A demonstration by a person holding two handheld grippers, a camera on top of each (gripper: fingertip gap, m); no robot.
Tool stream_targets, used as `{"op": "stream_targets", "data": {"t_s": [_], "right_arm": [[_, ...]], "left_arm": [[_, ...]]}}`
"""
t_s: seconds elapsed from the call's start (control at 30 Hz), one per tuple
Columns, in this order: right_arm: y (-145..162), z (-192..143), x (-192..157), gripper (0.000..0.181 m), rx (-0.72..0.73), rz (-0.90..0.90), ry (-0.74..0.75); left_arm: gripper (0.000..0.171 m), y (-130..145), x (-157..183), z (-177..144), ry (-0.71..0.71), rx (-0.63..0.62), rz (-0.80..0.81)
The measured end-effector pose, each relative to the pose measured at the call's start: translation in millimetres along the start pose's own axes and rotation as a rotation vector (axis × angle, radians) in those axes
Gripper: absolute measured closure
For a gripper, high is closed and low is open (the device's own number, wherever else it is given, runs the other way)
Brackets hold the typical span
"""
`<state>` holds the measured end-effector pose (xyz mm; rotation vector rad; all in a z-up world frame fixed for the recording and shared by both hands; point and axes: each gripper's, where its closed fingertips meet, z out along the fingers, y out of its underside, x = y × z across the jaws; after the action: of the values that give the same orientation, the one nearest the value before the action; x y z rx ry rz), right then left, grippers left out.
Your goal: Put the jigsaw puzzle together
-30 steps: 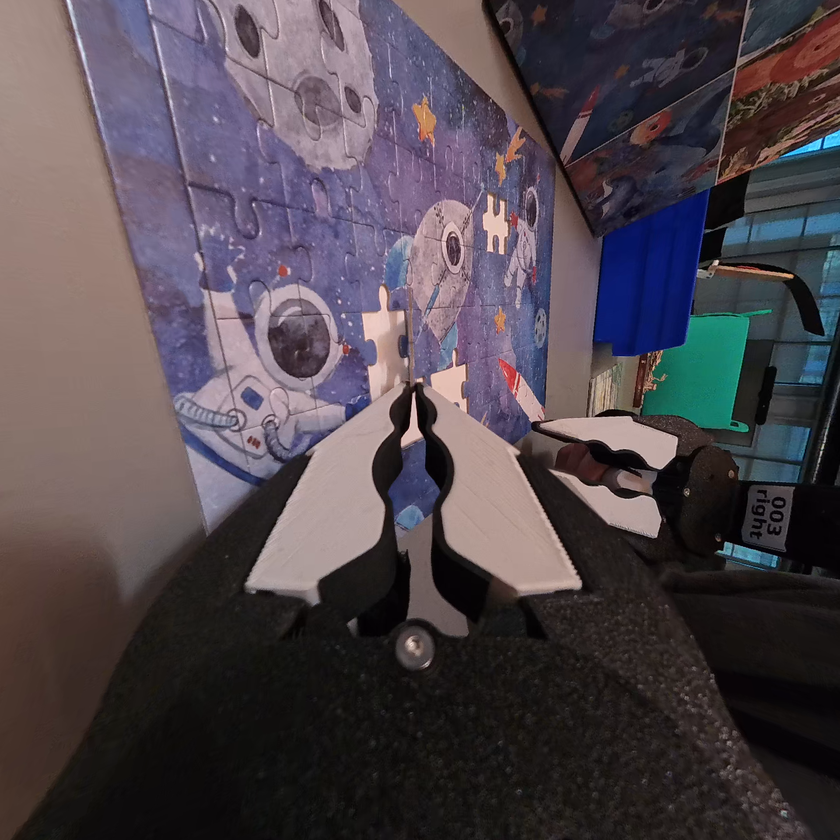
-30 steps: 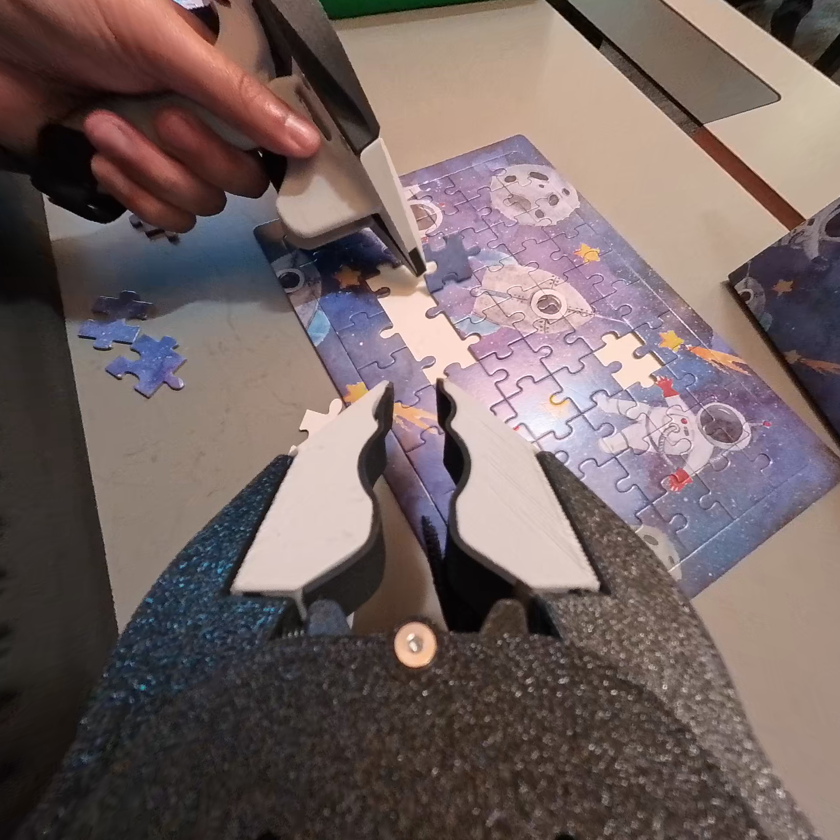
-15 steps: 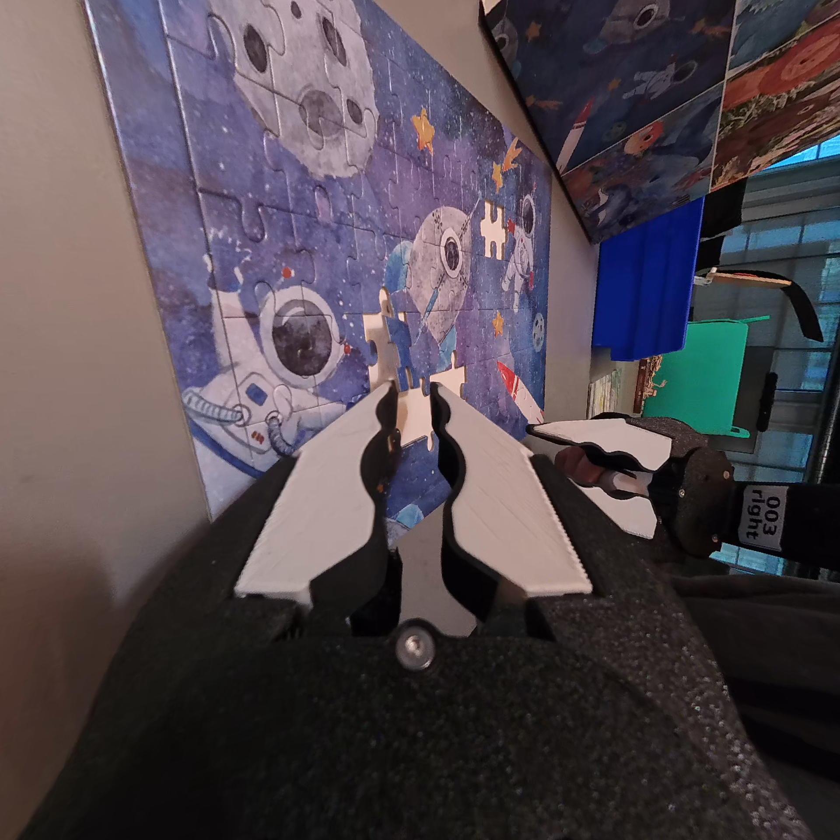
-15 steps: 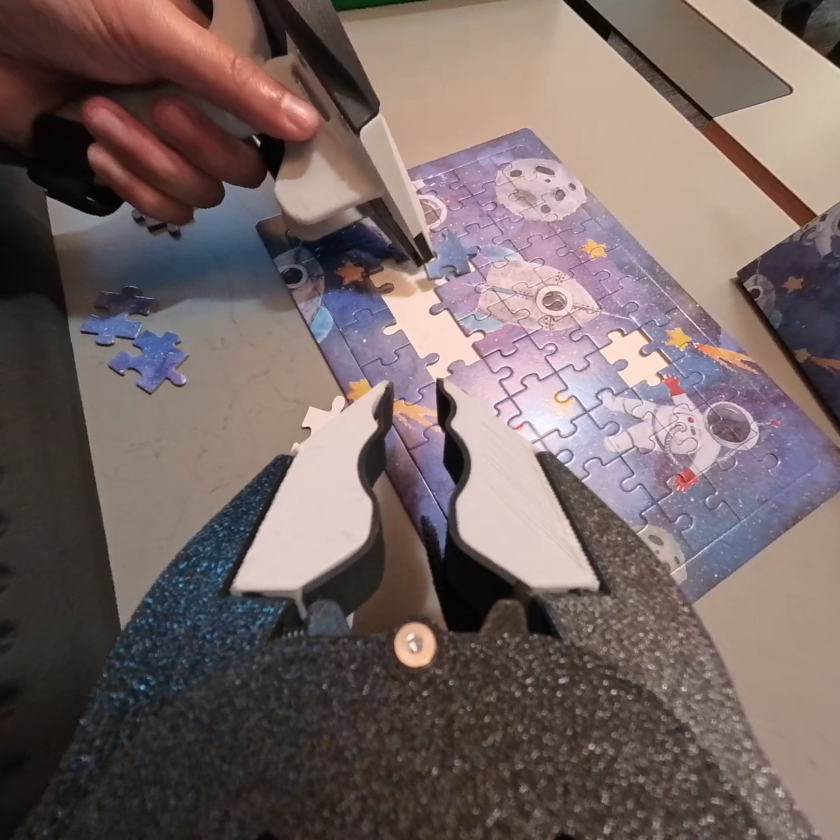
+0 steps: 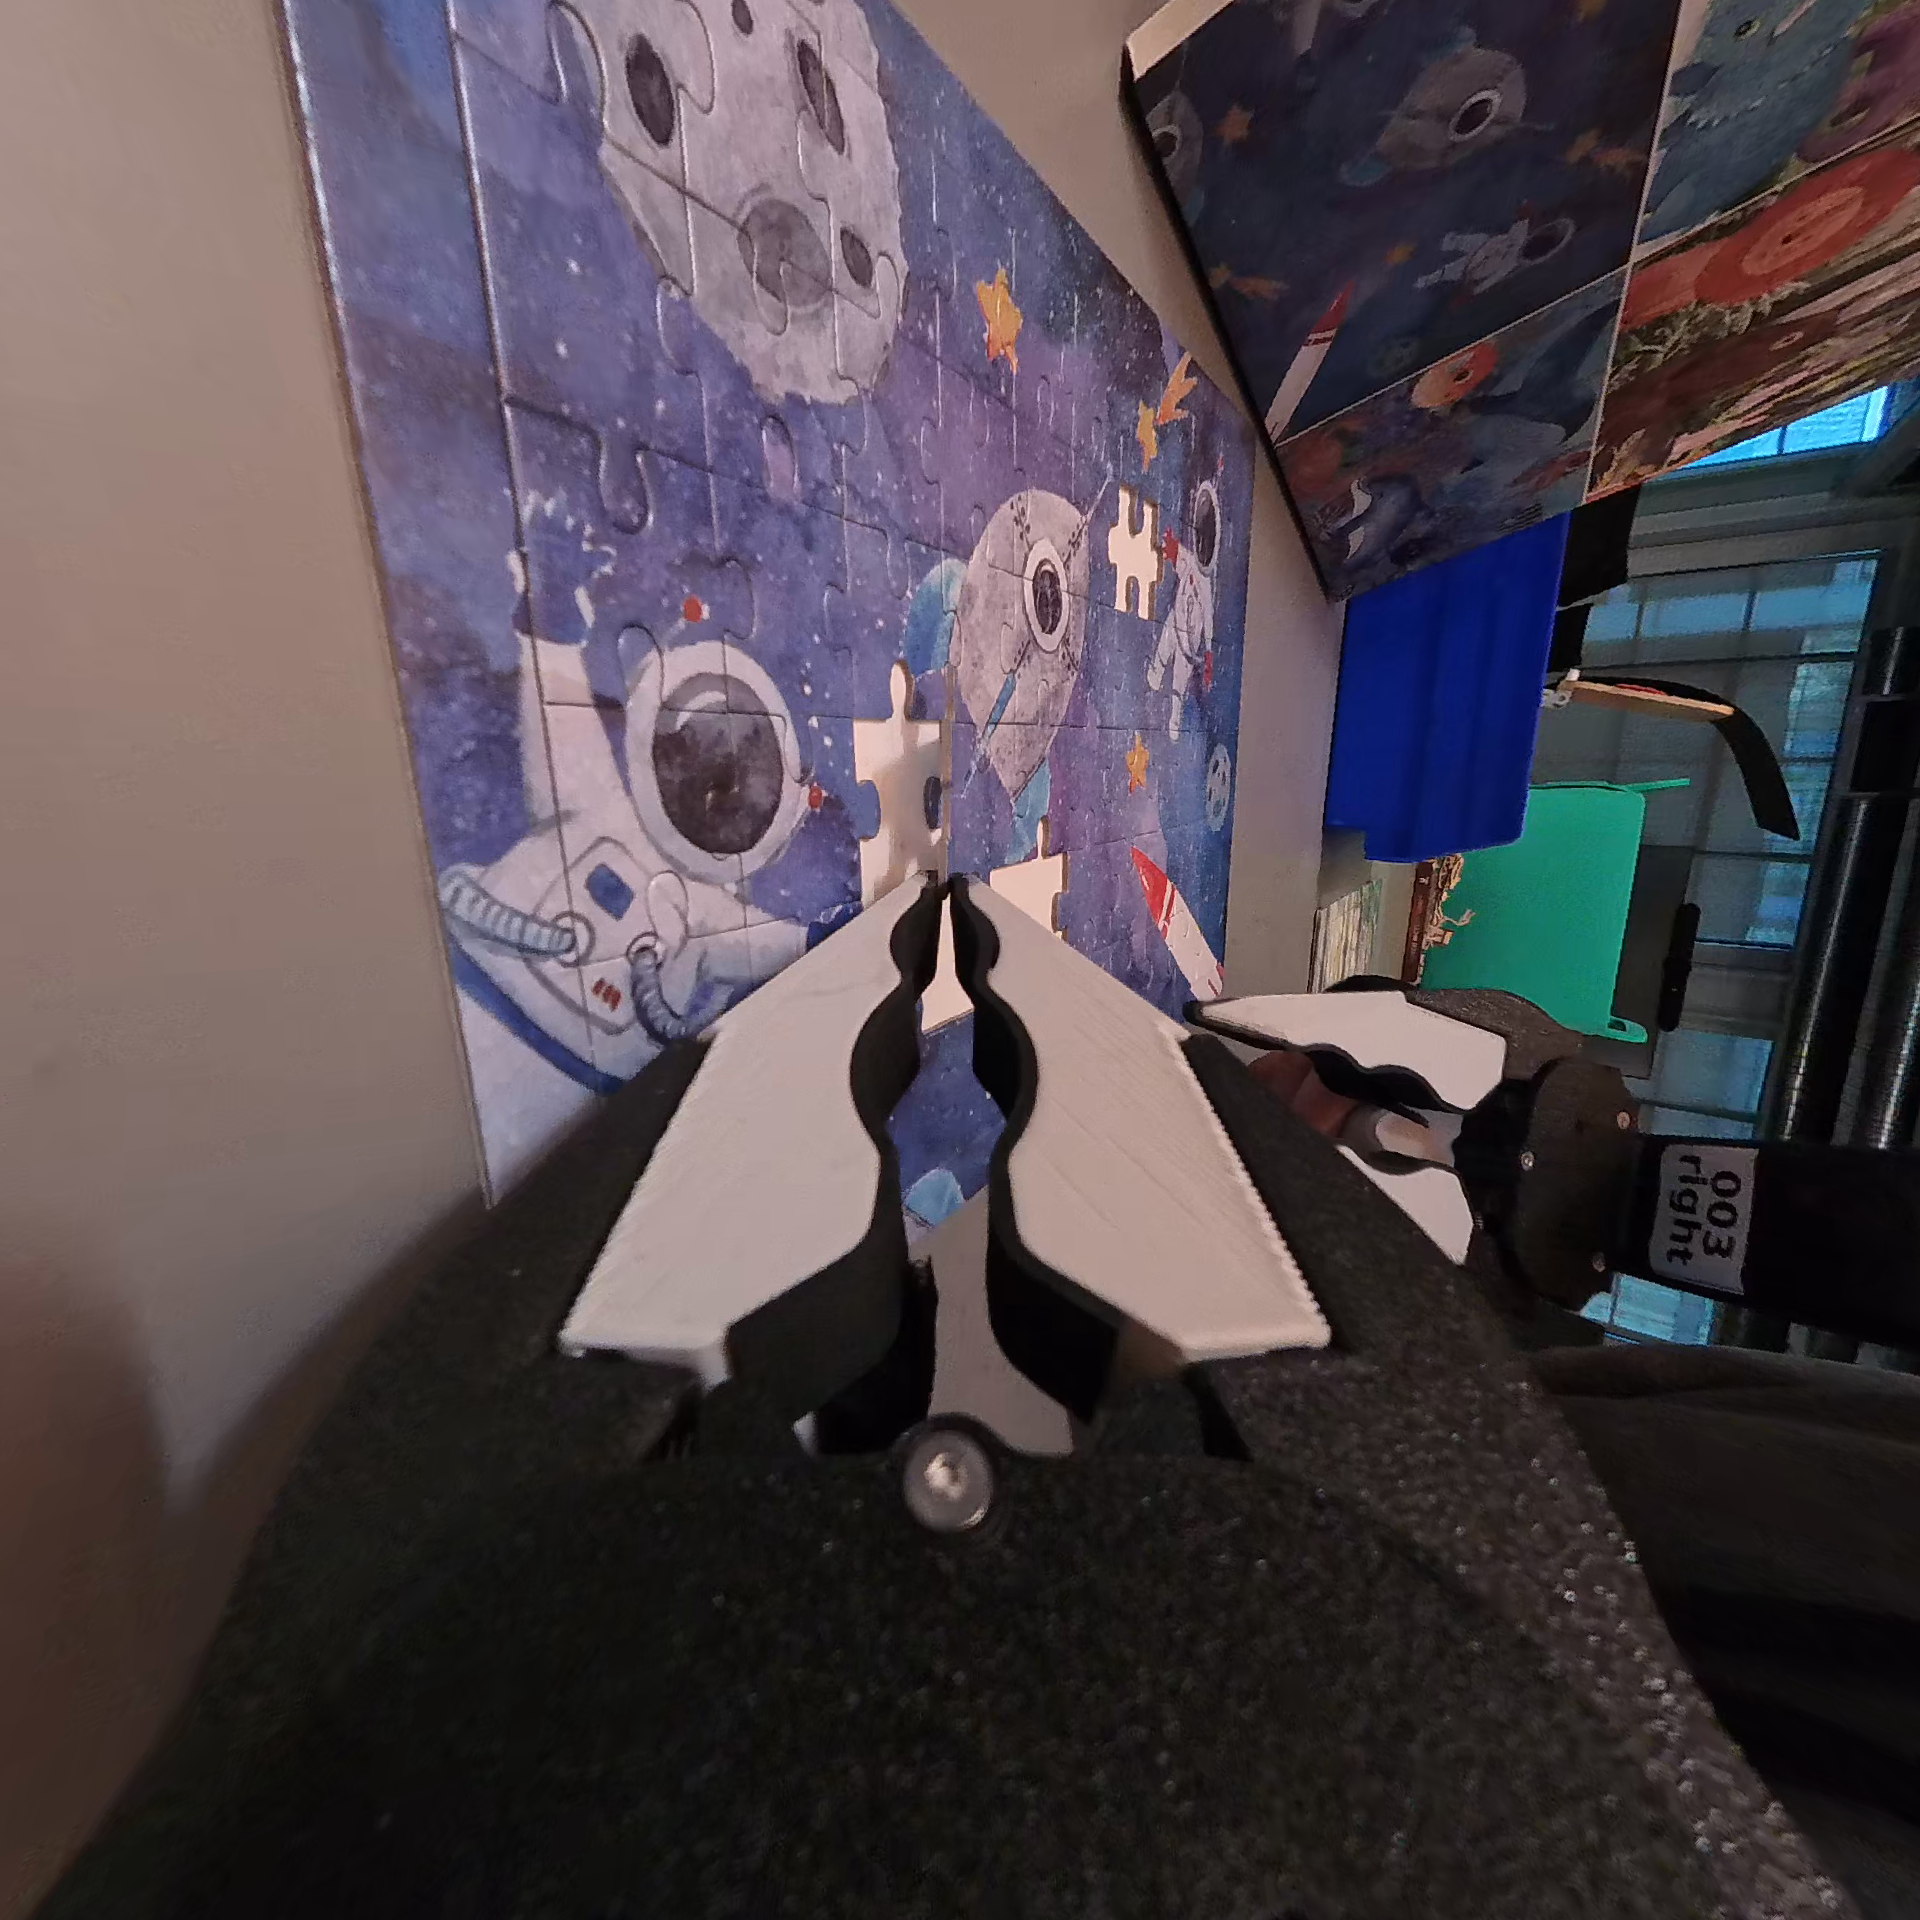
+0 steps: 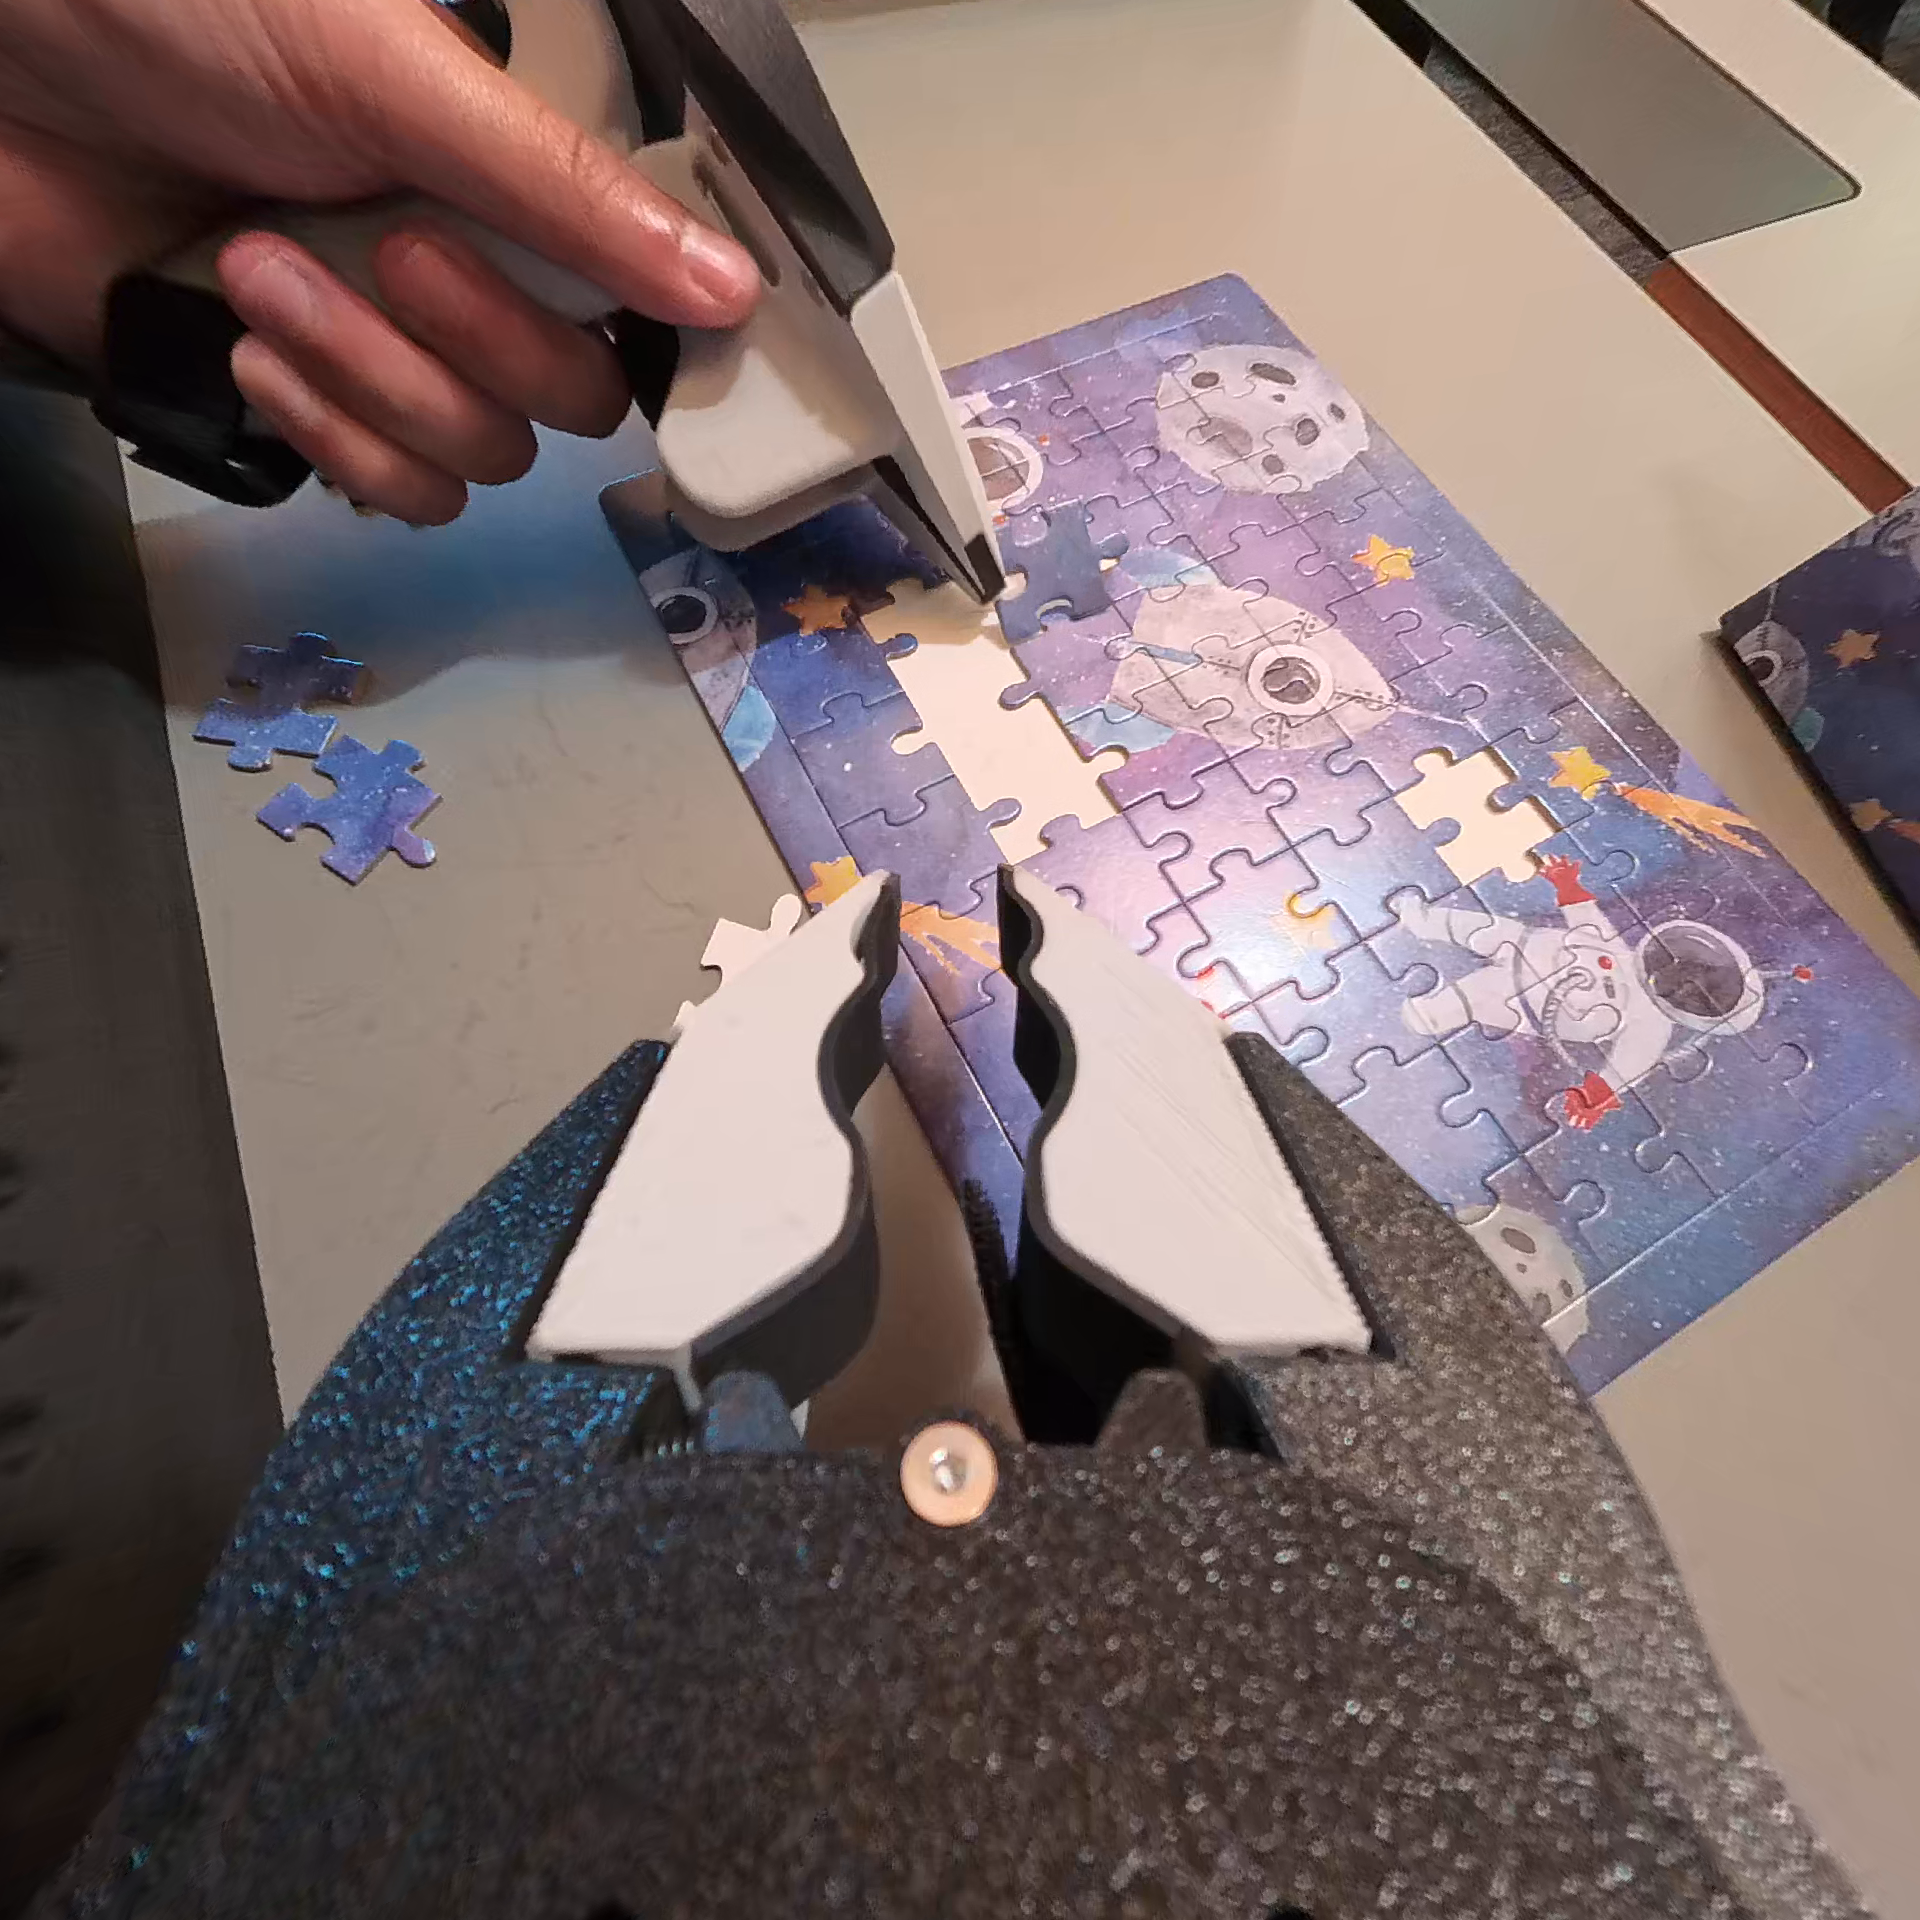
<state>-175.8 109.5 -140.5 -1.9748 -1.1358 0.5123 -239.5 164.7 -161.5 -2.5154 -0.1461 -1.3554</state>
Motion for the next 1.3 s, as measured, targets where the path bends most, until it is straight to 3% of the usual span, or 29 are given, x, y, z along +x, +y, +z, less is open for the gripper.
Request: {"op": "stream_targets", "data": {"t_s": [0.7, 0.77, 0.87, 0.97, 1.03, 1.13, 1.3], "right_arm": [[-0.2, 6.6, 0.8, 0.164, -0.024, -0.001, -0.007], [-13.1, 11.8, 11.2, 0.181, -0.013, 0.019, 0.016], [-31.8, 33.1, 11.9, 0.181, -0.051, 0.119, -0.074], [-32.8, 56.5, 29.5, 0.181, -0.136, 0.111, -0.003], [-36.6, 64.5, 35.9, 0.181, -0.129, 0.096, 0.026], [-40.7, 74.8, 17.0, 0.181, -0.110, 0.115, -0.062], [-27.6, 85.0, 22.5, 0.181, -0.169, 0.101, -0.007]], "left_arm": [[0.170, 9.0, 11.3, -21.4, 0.082, 0.034, -0.012], [0.170, 9.0, 13.9, -31.7, 0.080, 0.048, 0.004], [0.170, 11.6, 9.9, -52.8, 0.052, 0.070, 0.036], [0.170, 20.4, -0.7, -69.1, 0.009, 0.058, 0.095], [0.170, 26.6, -11.2, -73.1, -0.039, 0.034, 0.153], [0.170, 22.3, -25.9, -73.0, -0.087, 0.046, 0.196], [0.170, 16.5, -38.1, -66.3, -0.069, 0.031, 0.201]]}}
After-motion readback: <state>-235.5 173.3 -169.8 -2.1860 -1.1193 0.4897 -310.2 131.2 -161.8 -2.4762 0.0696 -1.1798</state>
